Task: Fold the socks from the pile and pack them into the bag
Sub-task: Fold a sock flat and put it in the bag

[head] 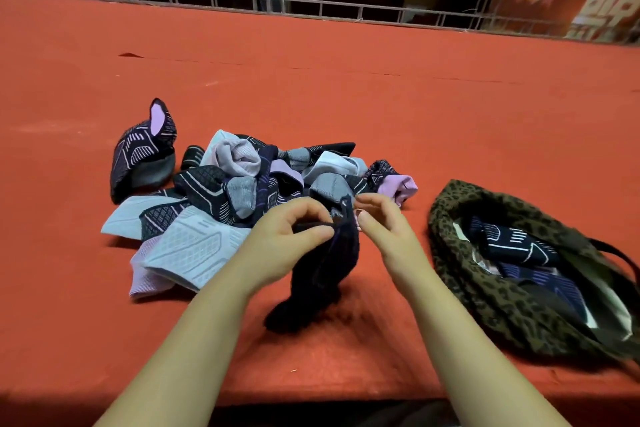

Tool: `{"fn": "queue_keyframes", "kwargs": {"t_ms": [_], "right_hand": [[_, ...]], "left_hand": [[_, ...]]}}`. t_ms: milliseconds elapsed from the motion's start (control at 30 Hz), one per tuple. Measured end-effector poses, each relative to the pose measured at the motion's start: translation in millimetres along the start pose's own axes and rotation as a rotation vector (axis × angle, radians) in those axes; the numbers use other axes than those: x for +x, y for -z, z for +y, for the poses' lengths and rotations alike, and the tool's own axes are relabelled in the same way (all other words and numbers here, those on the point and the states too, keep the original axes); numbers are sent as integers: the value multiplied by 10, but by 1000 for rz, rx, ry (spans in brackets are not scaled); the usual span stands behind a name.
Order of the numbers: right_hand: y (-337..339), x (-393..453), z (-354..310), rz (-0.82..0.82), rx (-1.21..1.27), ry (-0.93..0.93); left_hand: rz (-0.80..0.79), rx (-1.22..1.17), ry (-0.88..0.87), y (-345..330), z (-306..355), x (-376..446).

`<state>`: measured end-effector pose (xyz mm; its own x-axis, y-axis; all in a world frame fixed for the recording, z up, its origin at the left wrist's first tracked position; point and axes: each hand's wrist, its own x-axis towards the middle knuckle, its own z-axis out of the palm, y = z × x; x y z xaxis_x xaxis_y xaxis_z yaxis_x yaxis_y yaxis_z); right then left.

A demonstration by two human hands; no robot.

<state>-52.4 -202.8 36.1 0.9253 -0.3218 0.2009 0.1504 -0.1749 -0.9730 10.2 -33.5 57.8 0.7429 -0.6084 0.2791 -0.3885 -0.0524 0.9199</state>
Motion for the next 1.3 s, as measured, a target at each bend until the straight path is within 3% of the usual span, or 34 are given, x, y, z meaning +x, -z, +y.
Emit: {"fn": "queue_keyframes", "kwargs": {"t_ms": [167,300,400,567,733,833,900,1033,1167,1300], "right_hand": [[323,-77,-342,-123,-8,20],[482,99,-471,-193,-106,-14],[570,378,-611,-143,-240,-9],[686,669,-948,-27,-553,182],[722,547,-782,-178,-638,62],[734,416,-484,-415,-865,-46],[704,300,-315,-629,-936,-176],[628,96,-17,-926,-543,-544],[603,52,211,-979,-438,-713],[576,78,469,-782,-502,-698]], "left_hand": [[58,-77,-67,-46,266,179],[58,32,-97,-41,313,444],[73,162,-135,11,365,772],[18,284,-206,146,601,1131],[-198,437,-87,151,397,988],[-391,565,66,74,82,750],[-587,443,237,36,-98,587],[-956,197,559,-4,-357,353],[-1057,210,701,-31,-526,278],[-909,278,737,-108,-692,287]]}}
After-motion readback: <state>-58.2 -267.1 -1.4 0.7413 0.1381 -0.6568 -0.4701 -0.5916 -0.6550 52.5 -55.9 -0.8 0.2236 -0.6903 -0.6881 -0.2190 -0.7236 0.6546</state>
